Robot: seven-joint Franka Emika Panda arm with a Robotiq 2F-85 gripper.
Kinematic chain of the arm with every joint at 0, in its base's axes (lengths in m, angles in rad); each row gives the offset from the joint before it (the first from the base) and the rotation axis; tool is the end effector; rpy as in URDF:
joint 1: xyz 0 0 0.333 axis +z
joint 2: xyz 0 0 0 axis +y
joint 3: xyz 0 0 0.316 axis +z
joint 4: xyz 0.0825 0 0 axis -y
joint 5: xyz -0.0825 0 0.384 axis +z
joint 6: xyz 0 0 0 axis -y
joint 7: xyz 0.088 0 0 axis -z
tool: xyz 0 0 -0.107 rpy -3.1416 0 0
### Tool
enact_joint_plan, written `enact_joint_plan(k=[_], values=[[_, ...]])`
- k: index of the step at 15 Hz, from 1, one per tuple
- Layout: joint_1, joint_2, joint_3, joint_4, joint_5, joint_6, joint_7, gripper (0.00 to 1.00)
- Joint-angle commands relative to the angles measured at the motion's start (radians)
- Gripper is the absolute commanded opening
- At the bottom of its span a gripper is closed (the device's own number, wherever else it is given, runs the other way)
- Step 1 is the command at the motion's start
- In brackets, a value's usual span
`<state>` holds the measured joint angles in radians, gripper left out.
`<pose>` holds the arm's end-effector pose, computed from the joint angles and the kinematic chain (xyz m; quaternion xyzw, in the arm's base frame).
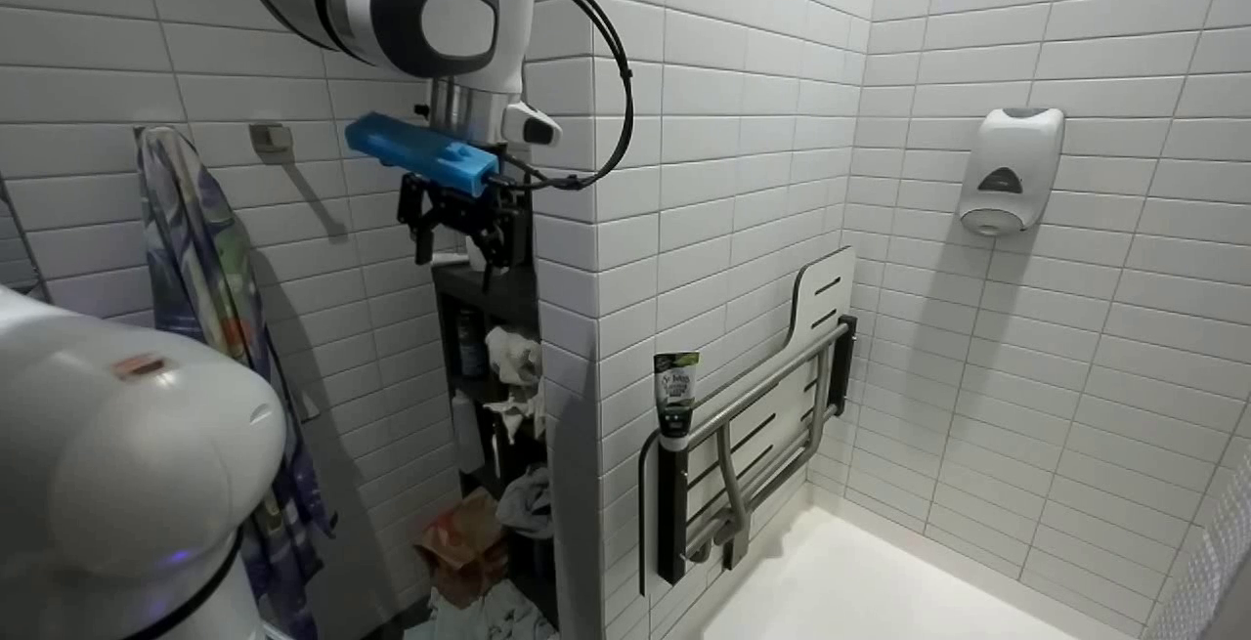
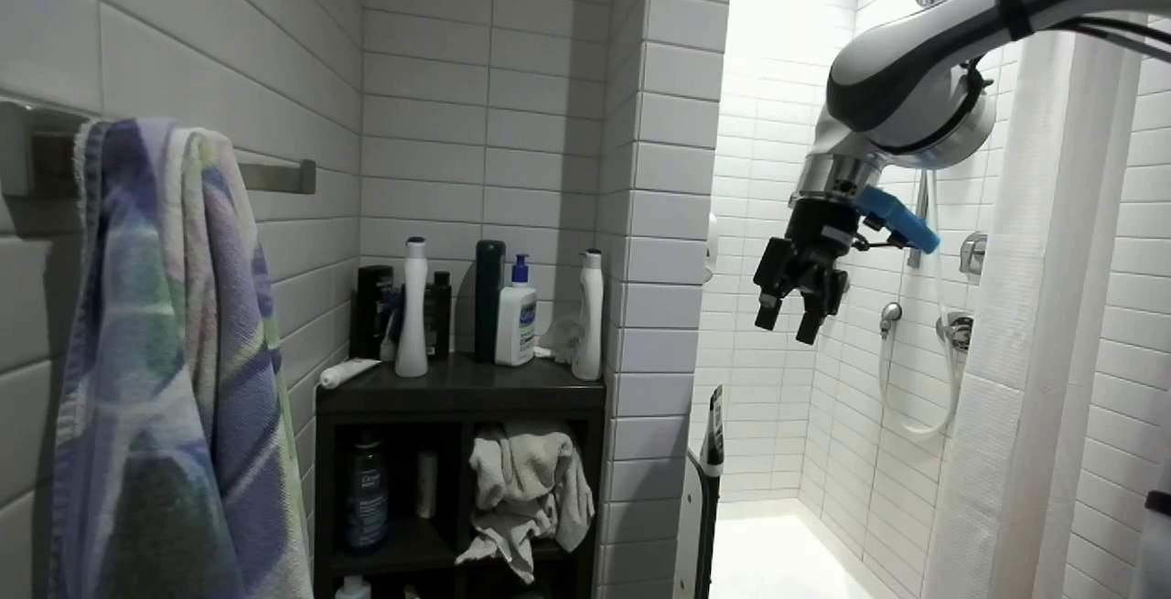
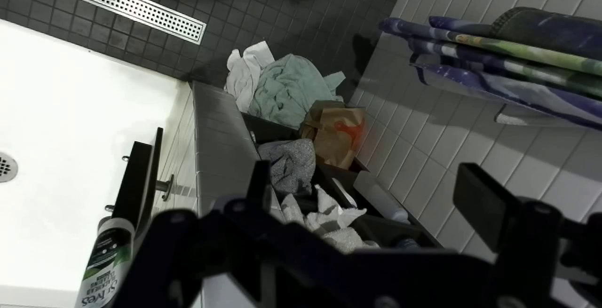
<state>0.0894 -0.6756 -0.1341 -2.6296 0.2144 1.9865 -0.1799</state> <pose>0.3463 -0.0027 0.4605 -0.9893 -0.0390 -0.0258 0.1381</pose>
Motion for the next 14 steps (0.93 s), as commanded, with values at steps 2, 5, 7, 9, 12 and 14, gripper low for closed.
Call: enact_joint_plan(k=[2, 5, 7, 9, 12, 14], values=[[-0.018, 0.002, 0.015, 0.002, 0.010, -0.005, -0.009, 1.00], [-0.016, 0.030, 0.042, 0.004, 0.025, 0.035, 0.038, 1.00], [-0.018, 0.045, 0.068, 0.000, 0.048, 0.104, 0.101, 1.00], [-0.022, 0.068, 0.089, -0.003, 0.084, 0.182, 0.174, 1.00], [-0.035, 0.088, 0.110, -0.014, 0.119, 0.279, 0.276, 1.00], [-0.055, 0.093, 0.118, -0.028, 0.116, 0.327, 0.336, 1.00]])
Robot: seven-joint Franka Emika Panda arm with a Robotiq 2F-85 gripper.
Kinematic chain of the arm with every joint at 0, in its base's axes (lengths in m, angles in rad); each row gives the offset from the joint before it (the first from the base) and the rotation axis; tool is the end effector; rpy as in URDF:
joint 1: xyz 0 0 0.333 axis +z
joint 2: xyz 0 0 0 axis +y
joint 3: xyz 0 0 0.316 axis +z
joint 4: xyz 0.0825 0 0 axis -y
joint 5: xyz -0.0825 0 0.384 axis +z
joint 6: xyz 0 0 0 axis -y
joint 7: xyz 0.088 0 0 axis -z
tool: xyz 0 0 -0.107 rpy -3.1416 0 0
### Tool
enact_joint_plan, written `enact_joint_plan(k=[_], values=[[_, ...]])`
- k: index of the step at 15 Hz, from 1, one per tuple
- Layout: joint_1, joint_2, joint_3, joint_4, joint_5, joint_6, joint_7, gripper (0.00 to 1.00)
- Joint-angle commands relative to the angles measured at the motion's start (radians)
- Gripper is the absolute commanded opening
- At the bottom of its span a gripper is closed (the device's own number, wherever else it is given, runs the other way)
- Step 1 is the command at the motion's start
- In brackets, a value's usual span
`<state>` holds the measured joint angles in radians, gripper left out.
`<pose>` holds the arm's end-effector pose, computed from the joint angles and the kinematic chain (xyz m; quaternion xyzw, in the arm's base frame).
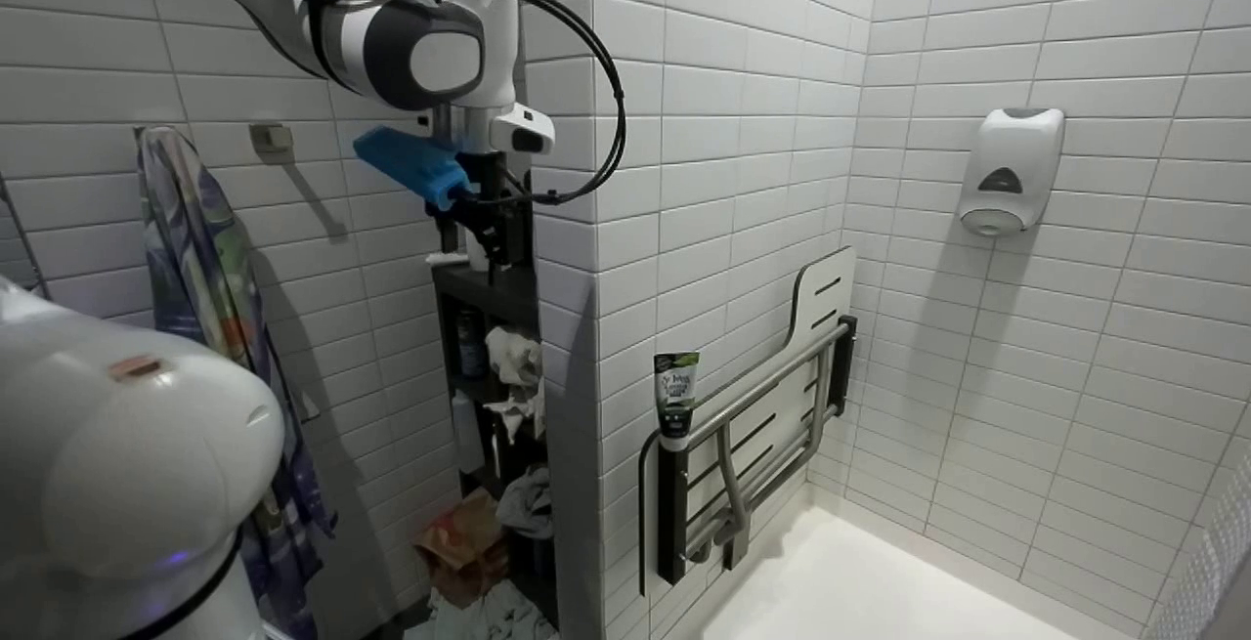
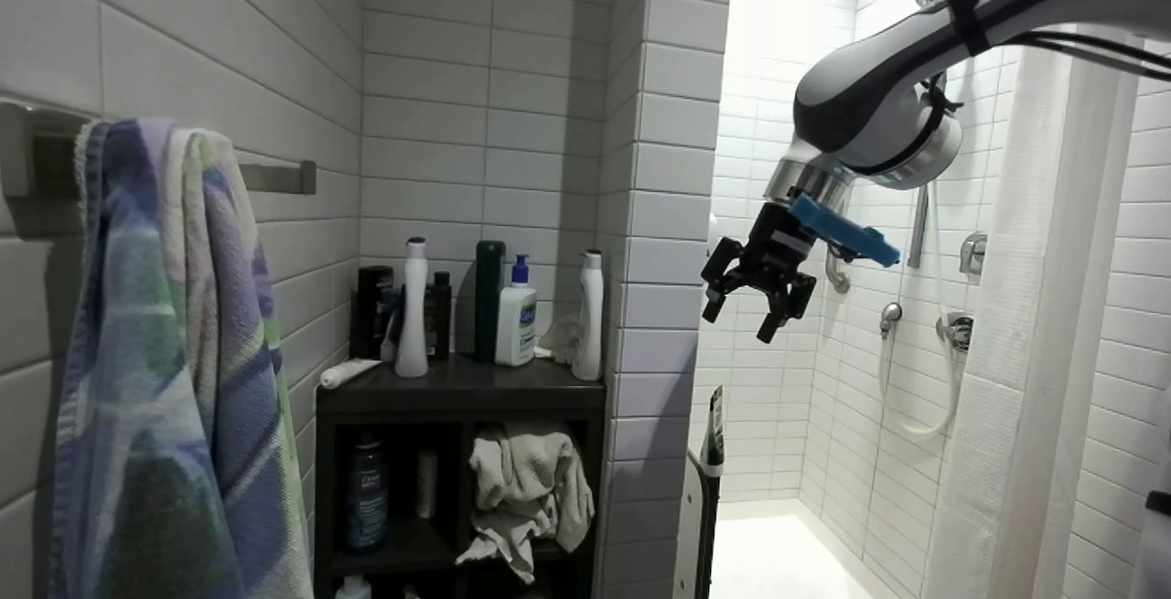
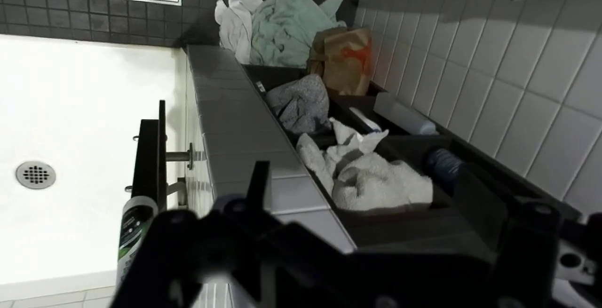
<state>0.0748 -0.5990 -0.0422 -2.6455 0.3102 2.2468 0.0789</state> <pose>0.3768 0.0209 0.4519 -0.9796 0.1044 -0.0890 0.1468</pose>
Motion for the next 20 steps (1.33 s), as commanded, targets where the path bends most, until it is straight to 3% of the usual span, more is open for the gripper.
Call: enact_joint_plan(k=[1, 9, 12, 20], values=[[-0.052, 0.018, 0.027, -0.019, 0.016, 0.084, 0.104, 1.00], [-0.173, 0.046, 0.008, -0.068, 0.020, 0.186, 0.276, 1.00], [-0.206, 0.115, 0.012, -0.058, 0.020, 0.255, 0.339, 1.00], [-0.265, 0.321, 0.083, -0.022, -0.016, 0.593, 0.585, 1.00]])
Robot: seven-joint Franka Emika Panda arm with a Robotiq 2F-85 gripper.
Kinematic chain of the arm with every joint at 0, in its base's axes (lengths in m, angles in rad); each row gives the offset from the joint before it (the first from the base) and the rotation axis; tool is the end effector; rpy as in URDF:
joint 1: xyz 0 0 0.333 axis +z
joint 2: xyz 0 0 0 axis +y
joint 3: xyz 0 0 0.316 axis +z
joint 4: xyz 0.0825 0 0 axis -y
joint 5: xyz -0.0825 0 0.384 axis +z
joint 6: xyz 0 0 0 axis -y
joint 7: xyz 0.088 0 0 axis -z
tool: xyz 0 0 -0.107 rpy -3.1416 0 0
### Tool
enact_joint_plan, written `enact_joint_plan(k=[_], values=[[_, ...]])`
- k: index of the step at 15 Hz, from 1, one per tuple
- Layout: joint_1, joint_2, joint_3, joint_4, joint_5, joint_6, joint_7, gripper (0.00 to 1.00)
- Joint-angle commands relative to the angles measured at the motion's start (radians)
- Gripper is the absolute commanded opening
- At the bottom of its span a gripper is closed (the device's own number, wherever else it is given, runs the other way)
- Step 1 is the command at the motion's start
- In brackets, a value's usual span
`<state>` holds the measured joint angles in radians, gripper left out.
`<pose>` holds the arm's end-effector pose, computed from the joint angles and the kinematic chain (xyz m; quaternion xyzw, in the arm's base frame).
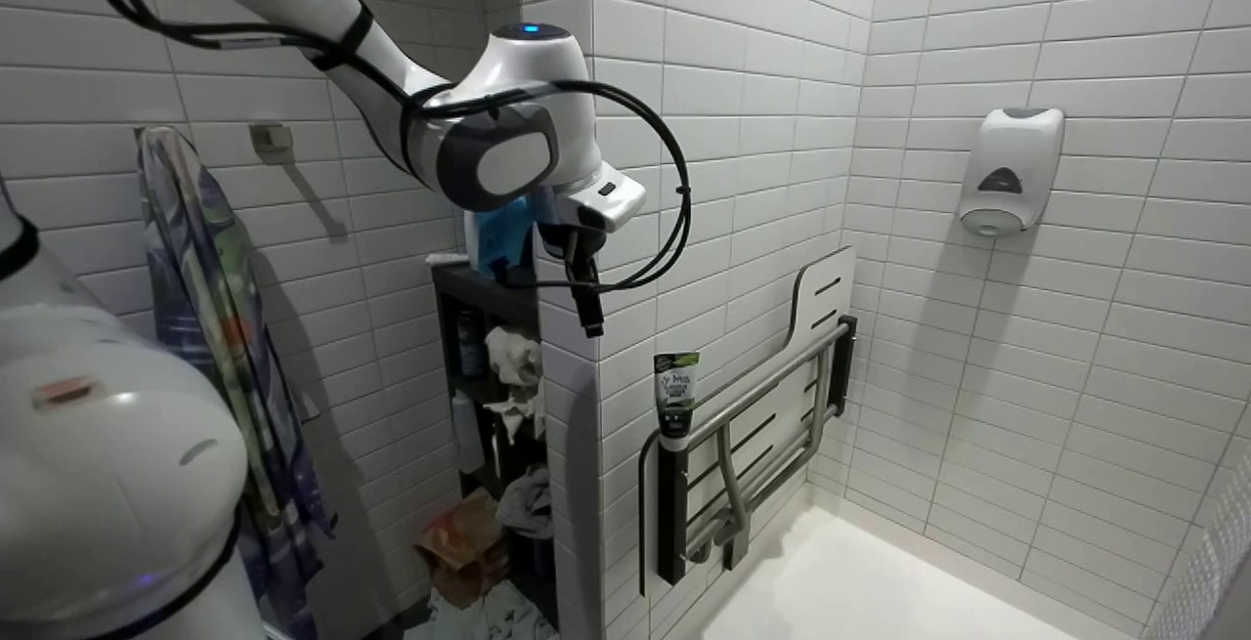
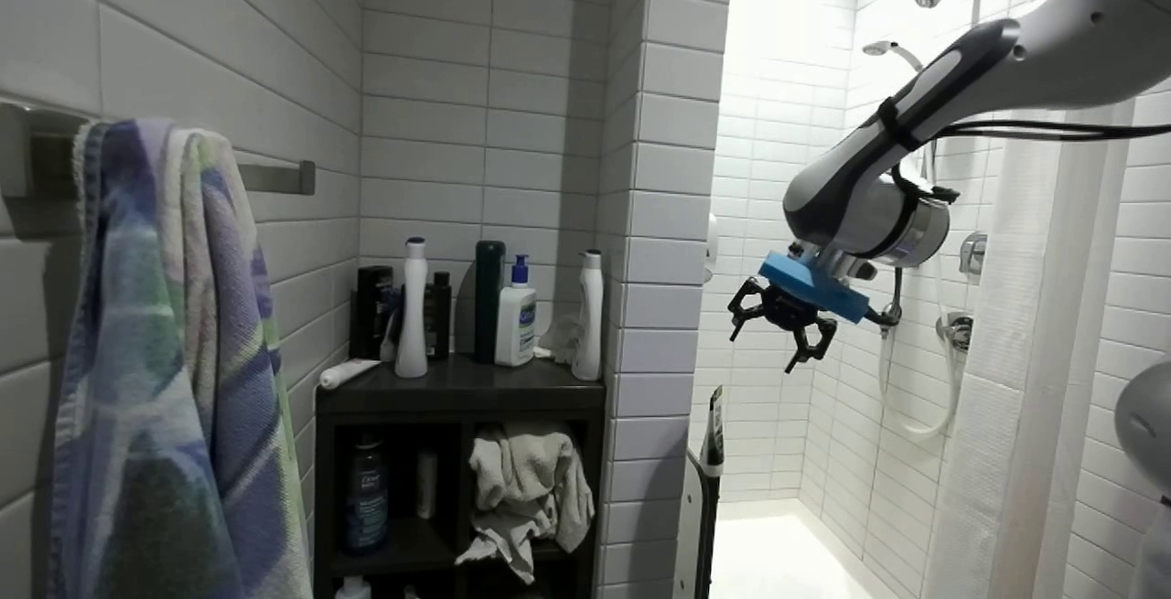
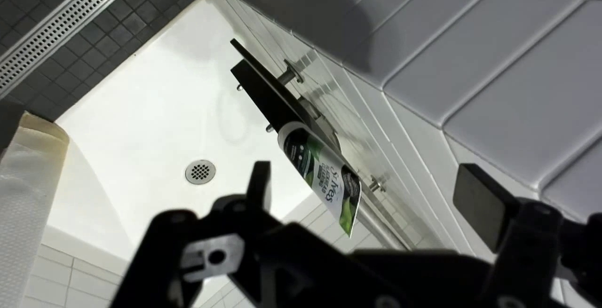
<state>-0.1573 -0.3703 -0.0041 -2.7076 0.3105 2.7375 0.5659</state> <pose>0.4105 -0.0788 0.3849 -0.8596 0.4633 -0.1745 0.1262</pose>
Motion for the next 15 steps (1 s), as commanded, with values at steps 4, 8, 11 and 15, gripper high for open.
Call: enact_joint_plan(k=[4, 8, 11, 15], values=[[-0.063, 0.188, 0.069, 0.078, -0.075, 0.199, 0.225, 1.00], [-0.088, 0.206, 0.066, 0.078, -0.093, 0.206, 0.276, 1.00], [-0.109, 0.206, 0.047, 0.066, -0.078, 0.202, 0.288, 1.00], [-0.082, 0.219, -0.008, 0.078, -0.048, 0.197, 0.293, 1.00]])
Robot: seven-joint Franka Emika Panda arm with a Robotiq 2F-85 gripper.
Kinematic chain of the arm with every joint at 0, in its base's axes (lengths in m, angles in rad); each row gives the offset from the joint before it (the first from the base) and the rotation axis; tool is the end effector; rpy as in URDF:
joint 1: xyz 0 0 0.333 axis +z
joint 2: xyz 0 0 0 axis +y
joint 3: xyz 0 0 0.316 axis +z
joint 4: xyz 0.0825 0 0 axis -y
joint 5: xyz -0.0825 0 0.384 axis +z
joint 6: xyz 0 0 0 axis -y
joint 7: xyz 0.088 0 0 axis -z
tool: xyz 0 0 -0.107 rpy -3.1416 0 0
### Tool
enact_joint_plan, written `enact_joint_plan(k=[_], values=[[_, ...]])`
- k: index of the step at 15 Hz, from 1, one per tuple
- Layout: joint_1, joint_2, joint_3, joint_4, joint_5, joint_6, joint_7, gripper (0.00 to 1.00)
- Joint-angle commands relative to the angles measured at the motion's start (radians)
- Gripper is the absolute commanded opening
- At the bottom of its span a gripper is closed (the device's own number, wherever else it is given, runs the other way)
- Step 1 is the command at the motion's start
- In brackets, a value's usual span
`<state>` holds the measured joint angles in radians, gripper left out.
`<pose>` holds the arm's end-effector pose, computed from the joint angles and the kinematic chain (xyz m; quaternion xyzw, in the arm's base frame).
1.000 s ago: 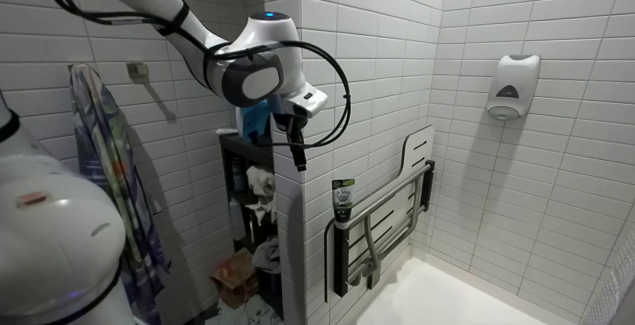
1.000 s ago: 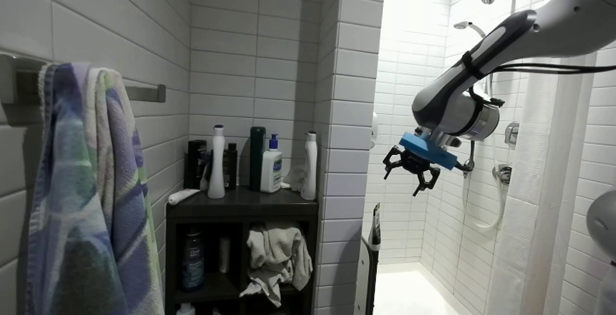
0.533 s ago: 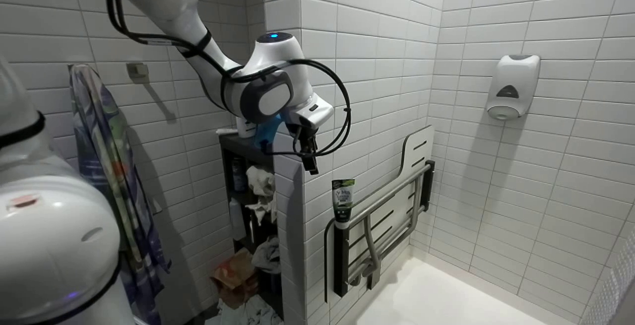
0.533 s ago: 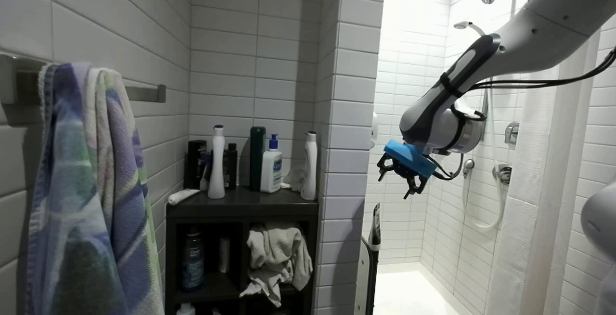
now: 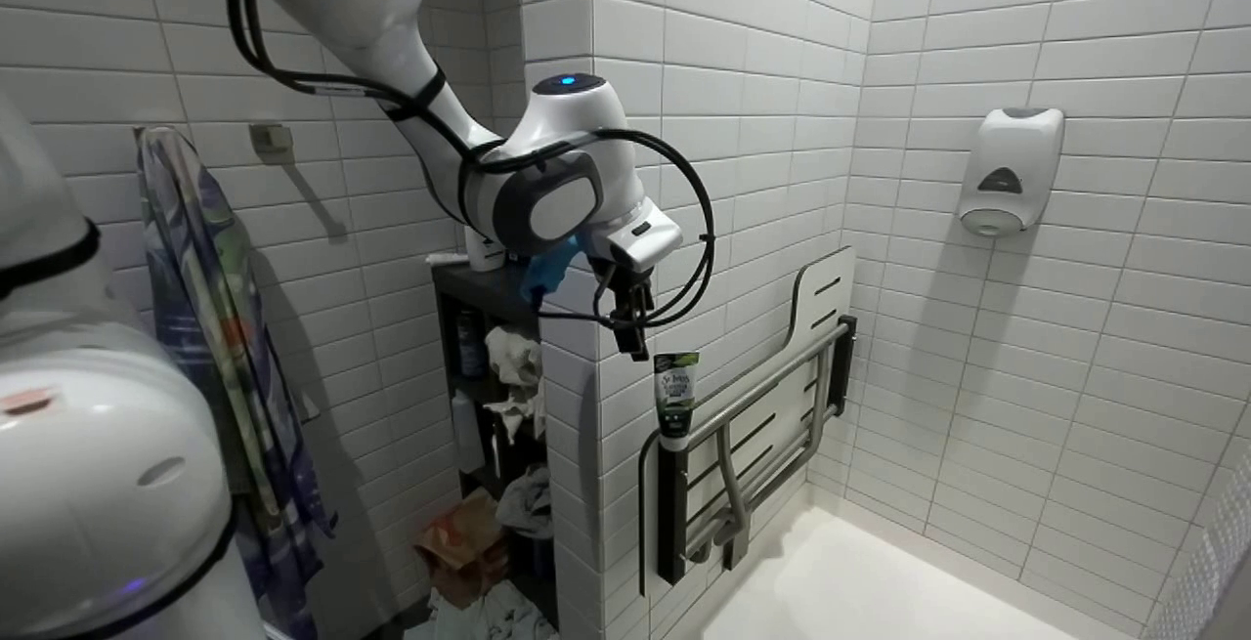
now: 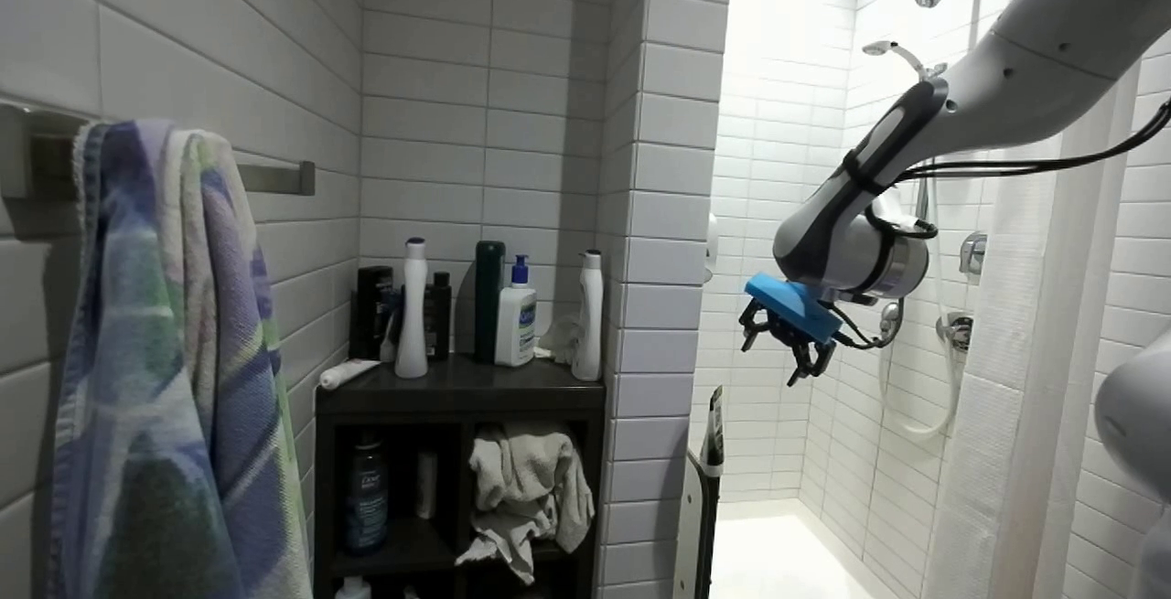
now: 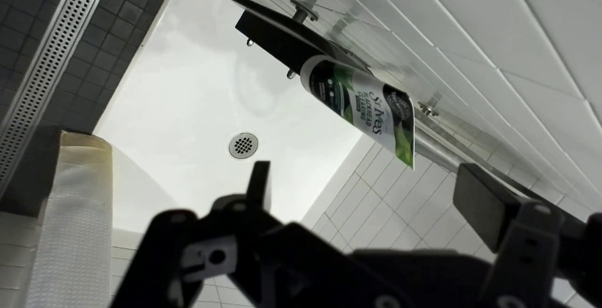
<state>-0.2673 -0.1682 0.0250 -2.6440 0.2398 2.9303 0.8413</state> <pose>0.4382 -0.1240 0.3487 -0.7731 0.5914 -0.1995 0.1126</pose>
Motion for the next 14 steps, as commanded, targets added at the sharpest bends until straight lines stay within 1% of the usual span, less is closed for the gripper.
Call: enact_joint_plan(k=[1, 3, 10, 14], values=[[0.039, 0.020, -0.047, 0.020, 0.039, 0.001, 0.012, 1.00], [0.052, 0.031, -0.058, 0.034, 0.054, 0.001, 0.015, 1.00], [0.074, 0.111, -0.068, 0.101, 0.045, 0.019, 0.047, 1.00], [0.100, 0.158, -0.083, 0.144, 0.071, 0.001, 0.038, 1.00]])
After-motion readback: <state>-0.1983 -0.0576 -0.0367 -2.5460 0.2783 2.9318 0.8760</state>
